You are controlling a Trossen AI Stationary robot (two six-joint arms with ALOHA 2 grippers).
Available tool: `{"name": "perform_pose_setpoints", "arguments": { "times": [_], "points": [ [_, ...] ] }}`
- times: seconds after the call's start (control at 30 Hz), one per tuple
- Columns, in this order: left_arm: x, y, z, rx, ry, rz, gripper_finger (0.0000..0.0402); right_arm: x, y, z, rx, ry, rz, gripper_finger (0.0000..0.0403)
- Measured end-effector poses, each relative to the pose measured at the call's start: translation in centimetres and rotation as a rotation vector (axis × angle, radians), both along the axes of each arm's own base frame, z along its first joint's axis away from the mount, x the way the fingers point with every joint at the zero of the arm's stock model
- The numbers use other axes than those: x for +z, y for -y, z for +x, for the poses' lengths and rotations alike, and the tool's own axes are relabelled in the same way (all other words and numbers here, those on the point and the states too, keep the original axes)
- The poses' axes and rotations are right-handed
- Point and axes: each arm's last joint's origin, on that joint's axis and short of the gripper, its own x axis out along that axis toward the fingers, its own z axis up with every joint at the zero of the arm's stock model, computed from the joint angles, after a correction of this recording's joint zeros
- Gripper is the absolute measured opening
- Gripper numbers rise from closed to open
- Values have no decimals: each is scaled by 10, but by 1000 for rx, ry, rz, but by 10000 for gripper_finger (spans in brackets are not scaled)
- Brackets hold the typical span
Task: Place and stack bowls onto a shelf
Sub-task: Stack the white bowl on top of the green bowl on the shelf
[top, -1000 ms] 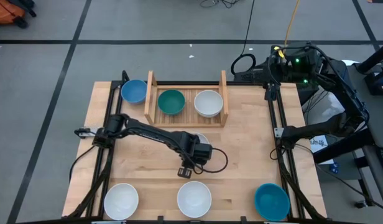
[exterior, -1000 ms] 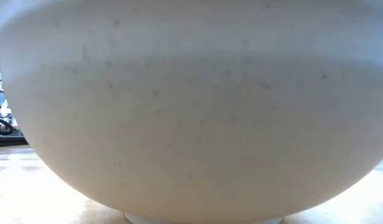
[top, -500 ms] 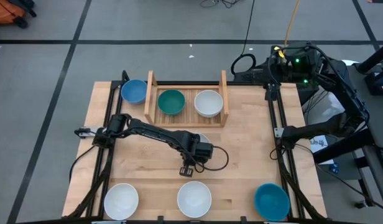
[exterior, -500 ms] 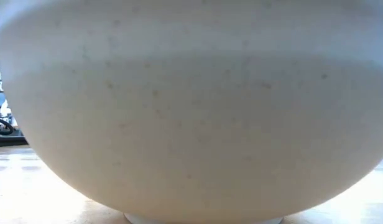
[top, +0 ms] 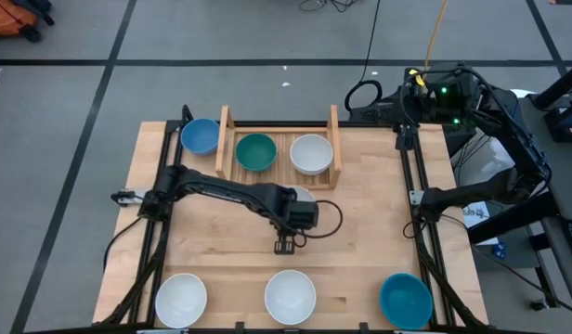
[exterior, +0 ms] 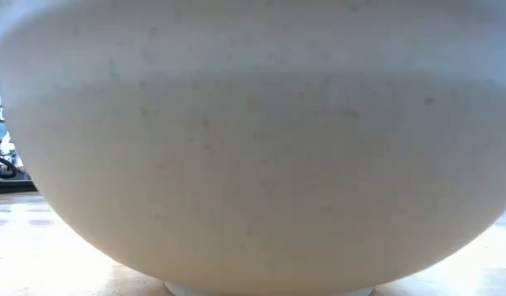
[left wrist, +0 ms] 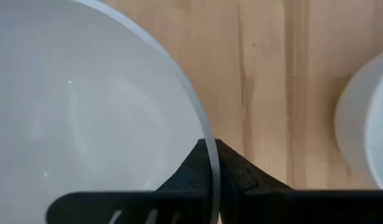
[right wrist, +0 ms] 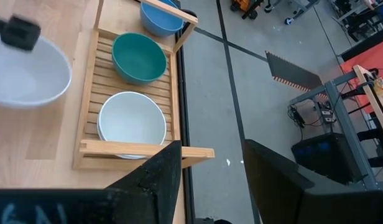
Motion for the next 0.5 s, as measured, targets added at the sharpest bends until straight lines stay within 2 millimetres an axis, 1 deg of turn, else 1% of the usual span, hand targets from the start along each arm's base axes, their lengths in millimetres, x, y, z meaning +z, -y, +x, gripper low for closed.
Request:
{"name": "perform_pose_setpoints", "arguments": {
  "times": [0.07,0.27,0.33,0.5],
  "points": [
    [16,-1,-4,7,1,17,6,0,0,0,-1,1,2,167],
    [56,-12,-20,47,-74,115,6,0,0,0,-2,1,2,167],
    [66,-20,-25,68,-103,155,6,0,0,0,-2,1,3,167],
    [80,-48,-33,137,-152,212,6,0,0,0,-2,2,3,167]
  ]
}}
